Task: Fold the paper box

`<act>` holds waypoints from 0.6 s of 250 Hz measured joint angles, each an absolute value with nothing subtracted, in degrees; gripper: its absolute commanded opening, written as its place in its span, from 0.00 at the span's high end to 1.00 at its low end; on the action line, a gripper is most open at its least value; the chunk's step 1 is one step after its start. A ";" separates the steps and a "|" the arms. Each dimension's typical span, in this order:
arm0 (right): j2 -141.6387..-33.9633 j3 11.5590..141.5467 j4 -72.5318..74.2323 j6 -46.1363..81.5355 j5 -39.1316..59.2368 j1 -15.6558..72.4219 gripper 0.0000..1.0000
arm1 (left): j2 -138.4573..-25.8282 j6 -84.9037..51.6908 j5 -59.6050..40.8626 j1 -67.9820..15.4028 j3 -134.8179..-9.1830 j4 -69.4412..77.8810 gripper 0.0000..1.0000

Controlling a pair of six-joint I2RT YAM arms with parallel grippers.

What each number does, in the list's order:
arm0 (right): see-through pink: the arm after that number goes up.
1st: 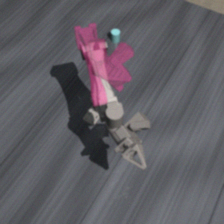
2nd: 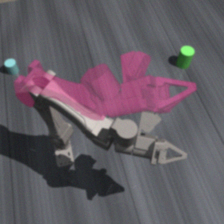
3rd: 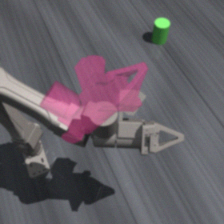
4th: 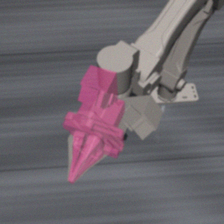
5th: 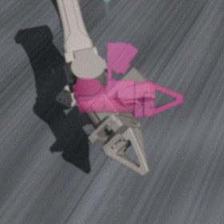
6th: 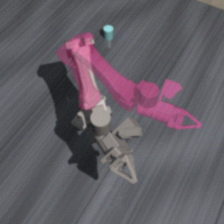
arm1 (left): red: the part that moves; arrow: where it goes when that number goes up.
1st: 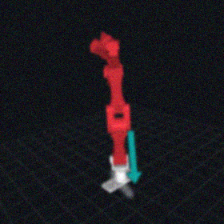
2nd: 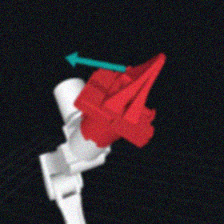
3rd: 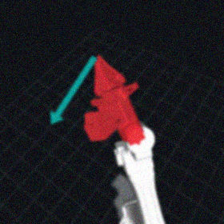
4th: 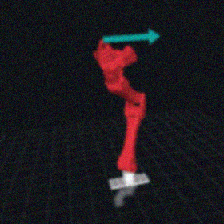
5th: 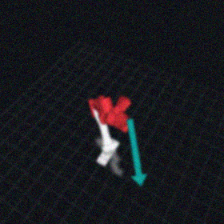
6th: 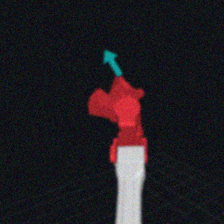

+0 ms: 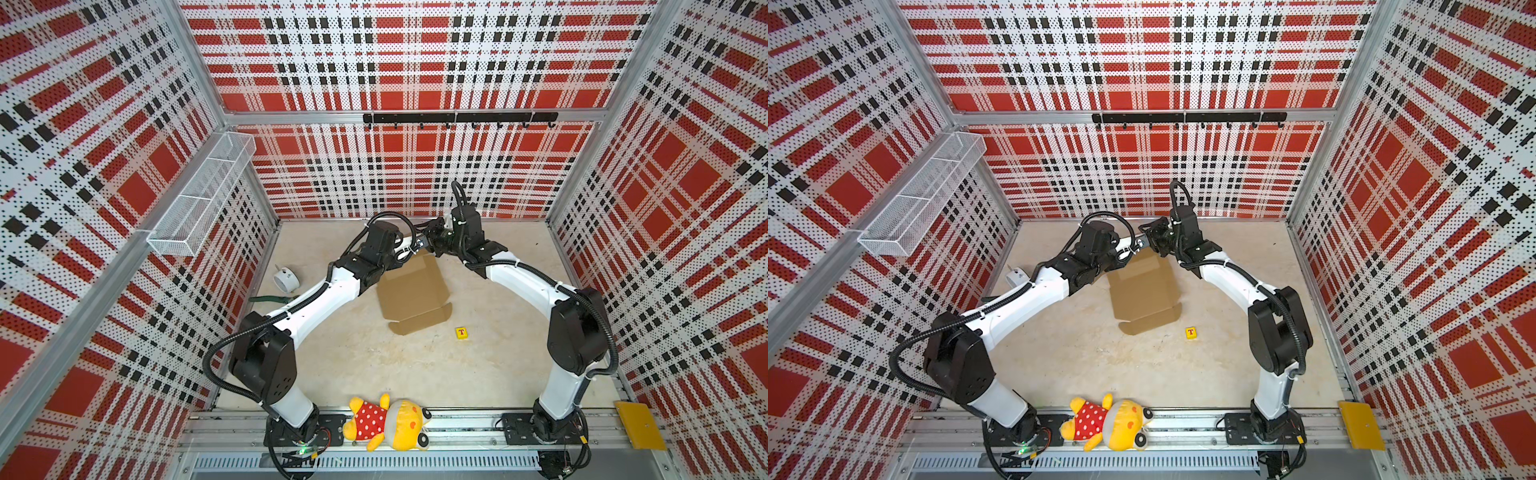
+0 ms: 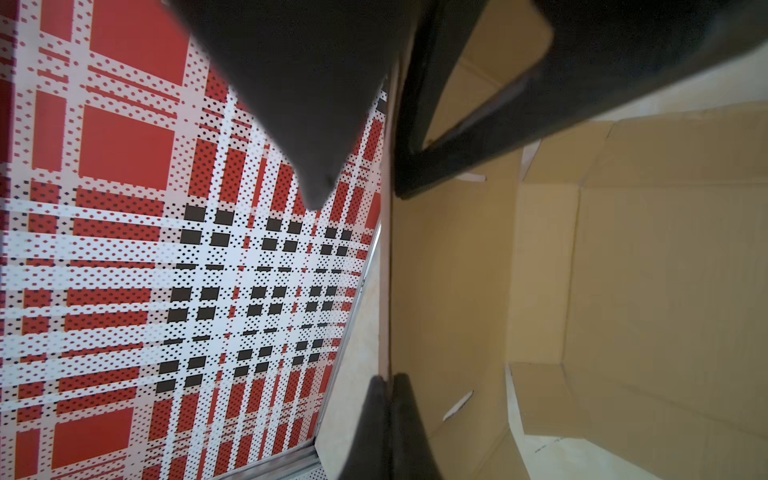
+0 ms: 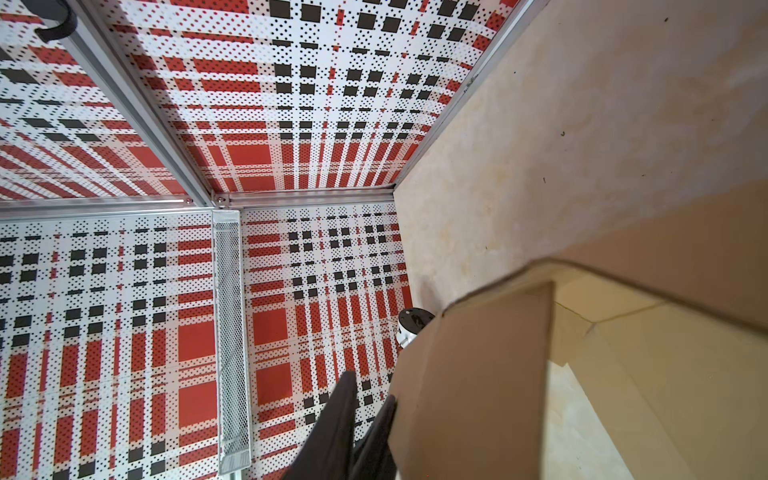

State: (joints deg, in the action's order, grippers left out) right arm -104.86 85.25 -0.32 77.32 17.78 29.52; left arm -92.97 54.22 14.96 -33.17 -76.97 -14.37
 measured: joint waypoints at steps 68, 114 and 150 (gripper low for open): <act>-106.13 85.06 0.30 77.34 18.02 29.54 0.88 | -92.97 54.00 14.68 -33.58 -76.97 -14.33 0.95; -106.13 84.44 0.62 77.01 18.59 29.17 0.92 | -92.95 52.45 15.05 -33.80 -77.84 -17.50 0.53; -106.13 83.53 0.69 76.01 19.33 28.82 0.94 | -92.47 46.09 13.47 -33.50 -84.86 -29.74 0.30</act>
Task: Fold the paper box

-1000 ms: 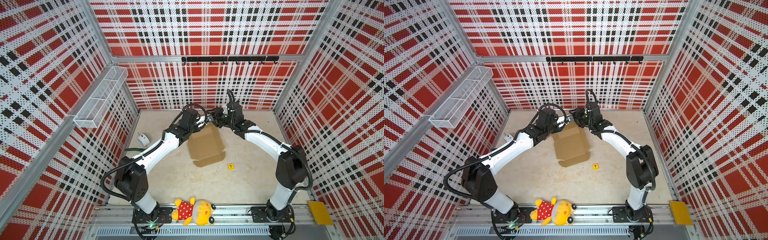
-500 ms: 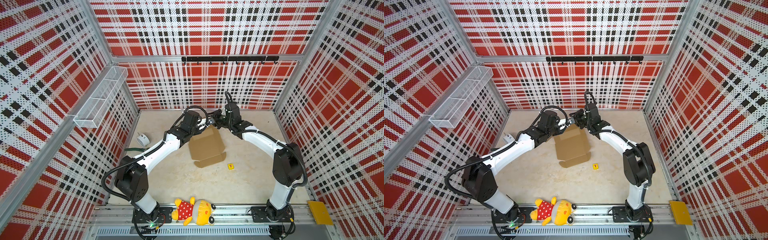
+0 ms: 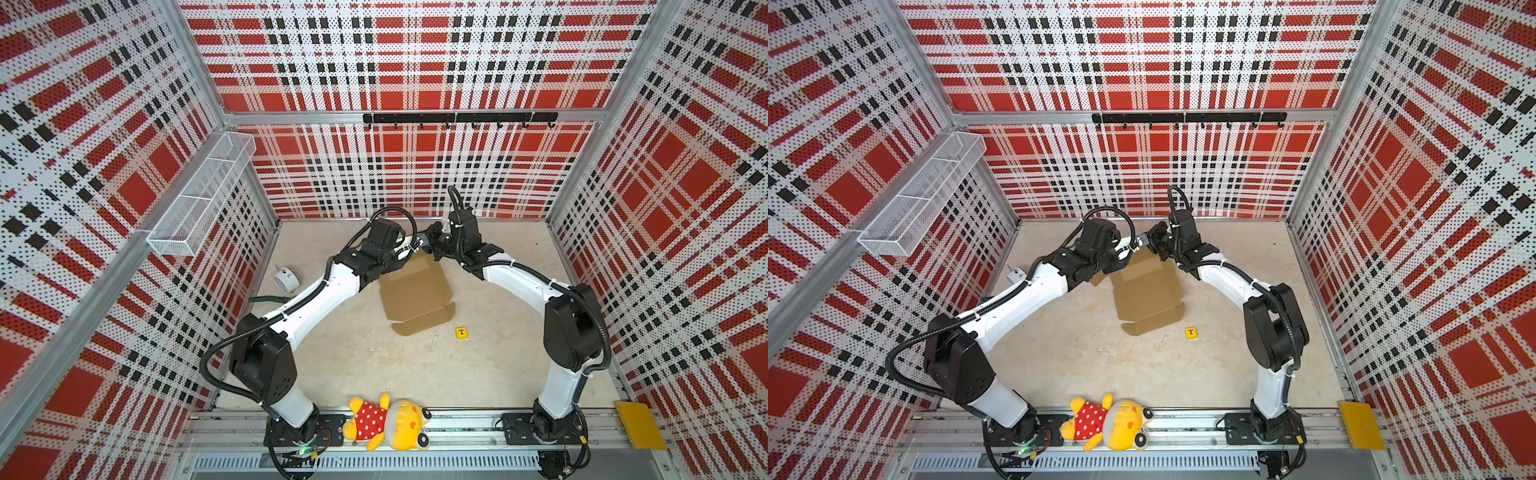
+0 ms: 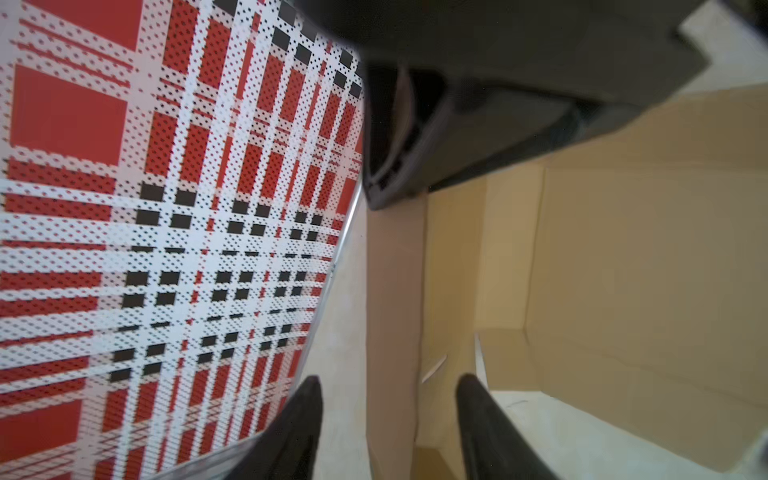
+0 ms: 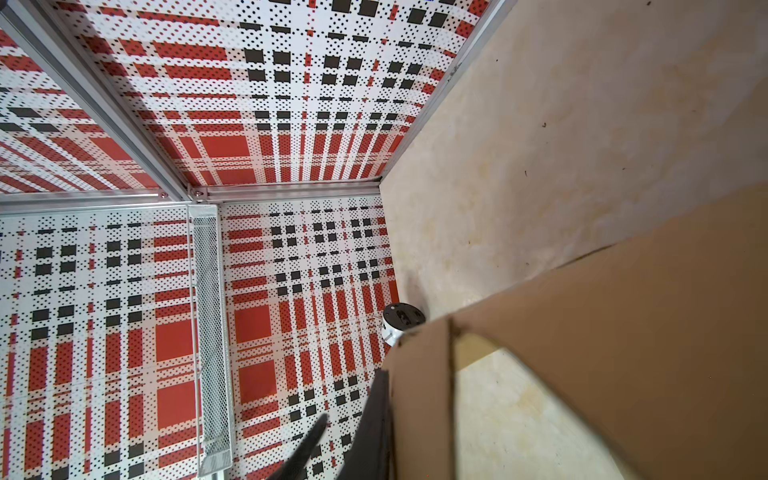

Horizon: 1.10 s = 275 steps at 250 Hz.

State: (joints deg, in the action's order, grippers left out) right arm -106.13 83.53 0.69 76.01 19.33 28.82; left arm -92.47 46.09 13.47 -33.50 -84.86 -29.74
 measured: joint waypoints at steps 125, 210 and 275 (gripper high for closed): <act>-105.95 80.27 3.62 75.44 27.55 28.34 0.95 | -82.28 20.73 -9.04 -11.40 -96.82 -49.60 0.22; -104.64 78.76 5.54 75.61 32.62 28.16 0.95 | -87.68 15.75 -20.67 -10.87 -95.72 -51.07 0.21; -112.29 81.32 5.76 72.64 35.94 27.24 0.94 | -94.35 13.19 -25.65 -11.73 -92.23 -50.92 0.21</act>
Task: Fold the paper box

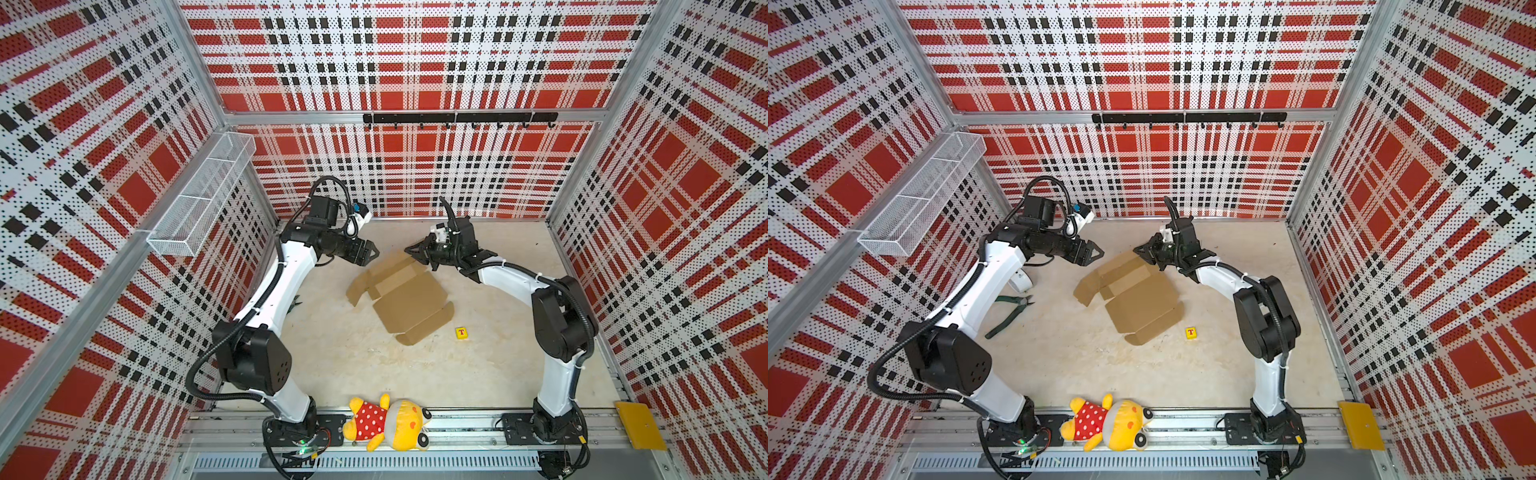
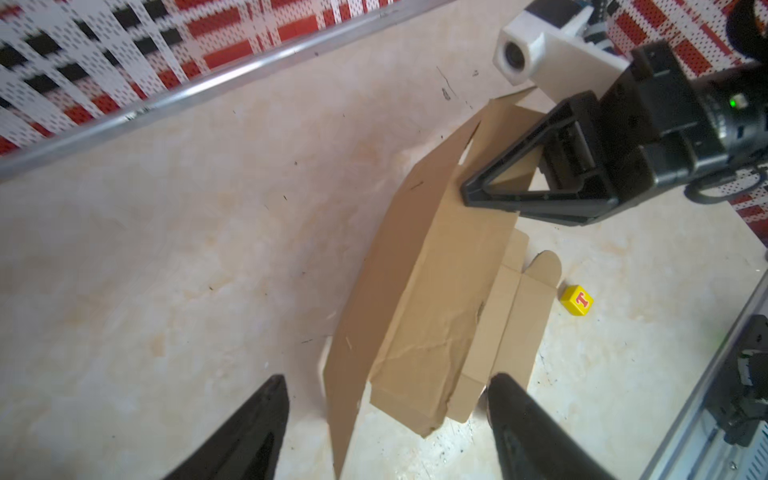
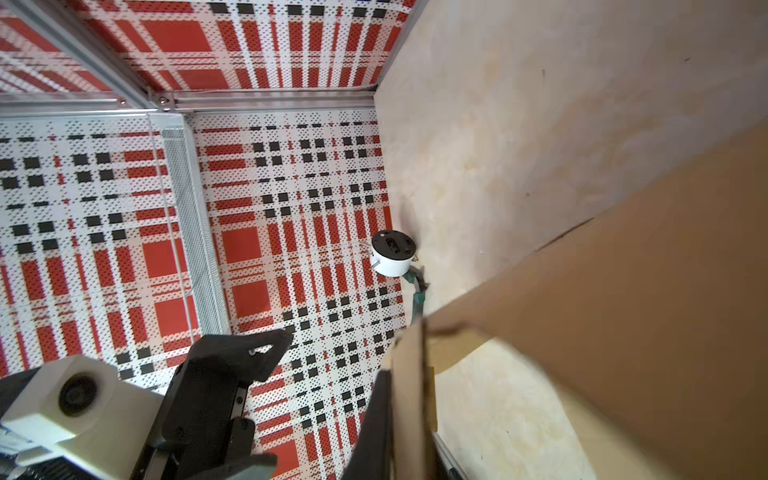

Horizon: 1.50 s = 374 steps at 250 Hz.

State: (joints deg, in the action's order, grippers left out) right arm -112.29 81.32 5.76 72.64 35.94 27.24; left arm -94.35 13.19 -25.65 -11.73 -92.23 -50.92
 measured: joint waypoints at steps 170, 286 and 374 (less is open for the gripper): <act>-117.03 84.71 5.45 65.49 37.98 25.74 0.86 | -103.37 11.25 -30.13 -12.03 -93.03 -51.05 0.33; -117.03 83.50 7.49 66.39 37.19 25.74 0.70 | -105.93 11.14 -25.89 -14.31 -93.06 -51.05 0.39; -117.03 79.02 13.74 68.90 36.49 26.26 0.63 | -105.95 11.57 -24.53 -15.46 -93.06 -51.05 0.41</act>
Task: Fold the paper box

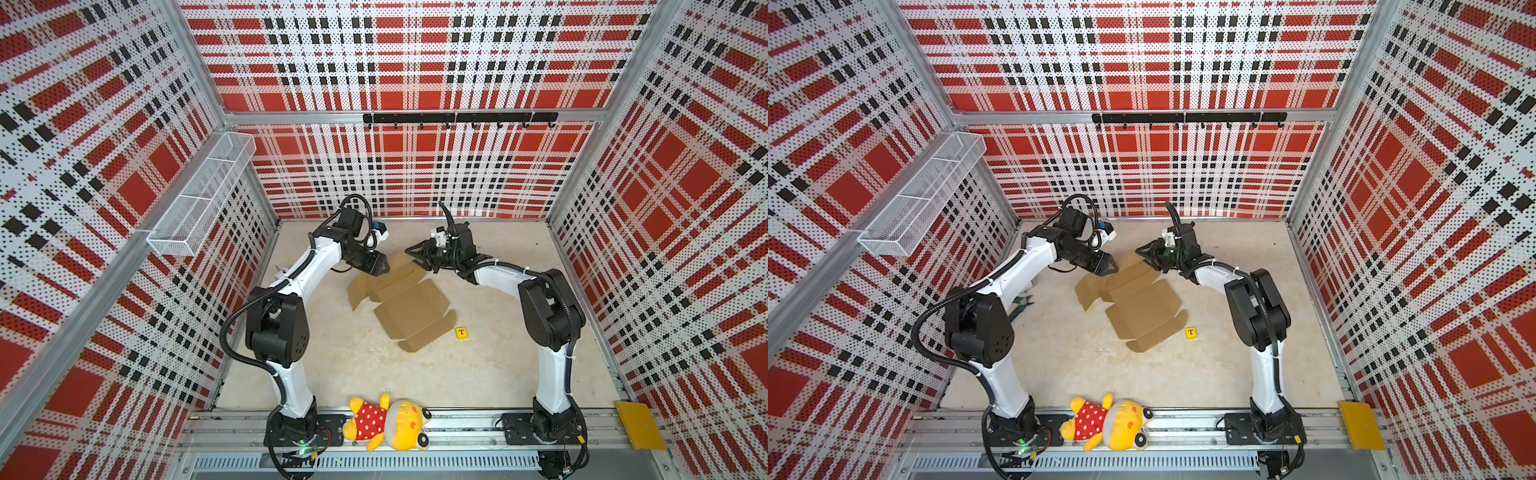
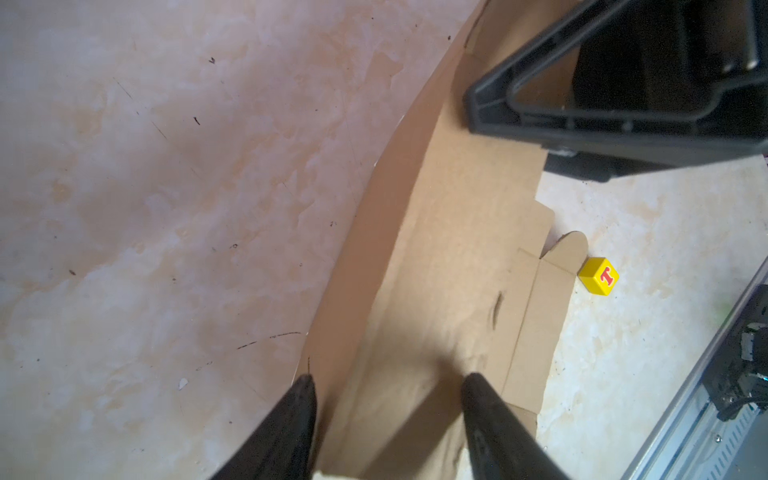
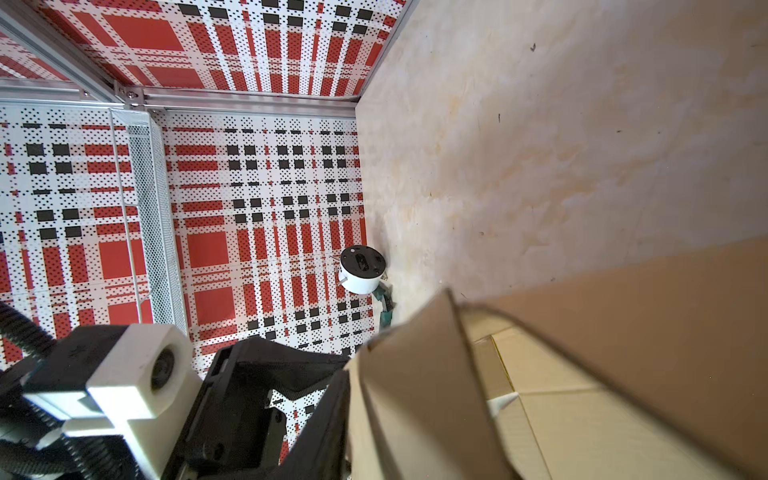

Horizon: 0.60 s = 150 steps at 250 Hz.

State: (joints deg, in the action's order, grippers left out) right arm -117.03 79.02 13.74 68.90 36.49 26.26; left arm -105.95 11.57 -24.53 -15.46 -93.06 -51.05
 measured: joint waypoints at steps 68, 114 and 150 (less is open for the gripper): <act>-117.03 76.75 20.47 72.62 35.83 27.81 0.61 | -105.97 11.53 -24.58 -15.40 -93.08 -51.05 0.42; -117.03 76.03 24.67 75.05 35.05 29.08 0.64 | -105.97 11.53 -24.58 -15.40 -93.08 -51.03 0.42; -117.05 75.55 26.06 76.53 34.44 29.56 0.74 | -105.97 11.40 -24.58 -15.40 -93.08 -51.03 0.42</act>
